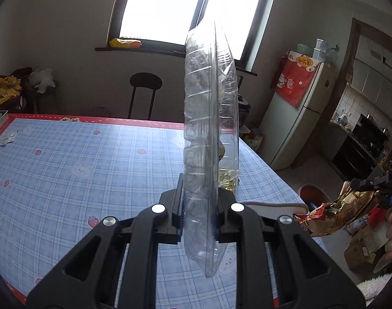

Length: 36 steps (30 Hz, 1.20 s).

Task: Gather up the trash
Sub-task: 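Carry both items to the bin and open the right tool to drop the bag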

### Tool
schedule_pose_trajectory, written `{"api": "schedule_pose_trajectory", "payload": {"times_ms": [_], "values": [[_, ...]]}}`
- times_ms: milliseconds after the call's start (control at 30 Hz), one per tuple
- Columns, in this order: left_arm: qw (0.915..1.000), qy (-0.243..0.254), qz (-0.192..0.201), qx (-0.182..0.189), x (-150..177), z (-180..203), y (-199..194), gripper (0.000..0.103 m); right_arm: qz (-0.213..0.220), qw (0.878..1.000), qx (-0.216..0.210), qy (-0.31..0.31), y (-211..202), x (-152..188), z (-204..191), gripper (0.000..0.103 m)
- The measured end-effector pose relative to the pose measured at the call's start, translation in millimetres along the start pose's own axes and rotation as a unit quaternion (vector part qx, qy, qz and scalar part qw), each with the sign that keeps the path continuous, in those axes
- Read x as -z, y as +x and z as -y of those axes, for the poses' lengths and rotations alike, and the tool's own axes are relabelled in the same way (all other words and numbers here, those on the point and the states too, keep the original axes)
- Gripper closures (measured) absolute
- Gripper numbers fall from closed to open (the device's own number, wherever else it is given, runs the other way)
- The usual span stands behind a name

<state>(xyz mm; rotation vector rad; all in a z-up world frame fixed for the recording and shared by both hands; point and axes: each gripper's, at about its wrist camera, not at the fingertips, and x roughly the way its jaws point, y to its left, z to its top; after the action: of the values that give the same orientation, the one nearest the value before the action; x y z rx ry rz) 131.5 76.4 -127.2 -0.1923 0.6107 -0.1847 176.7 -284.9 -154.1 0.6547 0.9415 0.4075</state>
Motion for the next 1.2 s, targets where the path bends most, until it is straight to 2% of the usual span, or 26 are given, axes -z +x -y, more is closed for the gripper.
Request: {"api": "schedule_pose_trajectory", "payload": {"times_ms": [200, 567, 767, 933, 1200], "values": [[0.9999, 0.006, 0.008, 0.004, -2.9, 10.1, -4.0, 0.083, 0.012, 1.000, -0.007, -0.006, -13.9, -6.4, -3.2, 0.079], [0.9998, 0.013, 0.014, 0.008, -8.1, 18.6, -5.4, 0.083, 0.073, 0.997, -0.007, -0.032, -46.1, -37.1, -7.5, 0.079], [0.9997, 0.019, 0.018, 0.002, -12.2, 17.6, -10.8, 0.083, 0.137, 0.990, 0.027, -0.038, -82.4, -64.5, 7.7, 0.079], [0.9996, 0.018, 0.019, -0.006, -13.1, 21.3, -14.4, 0.083, 0.189, 0.978, 0.086, -0.033, -118.0, -88.3, 42.8, 0.079], [0.9995, 0.023, 0.013, -0.019, -17.1, 38.5, -16.6, 0.083, 0.205, 0.967, 0.151, 0.022, -138.8, -117.6, 122.0, 0.078]]}}
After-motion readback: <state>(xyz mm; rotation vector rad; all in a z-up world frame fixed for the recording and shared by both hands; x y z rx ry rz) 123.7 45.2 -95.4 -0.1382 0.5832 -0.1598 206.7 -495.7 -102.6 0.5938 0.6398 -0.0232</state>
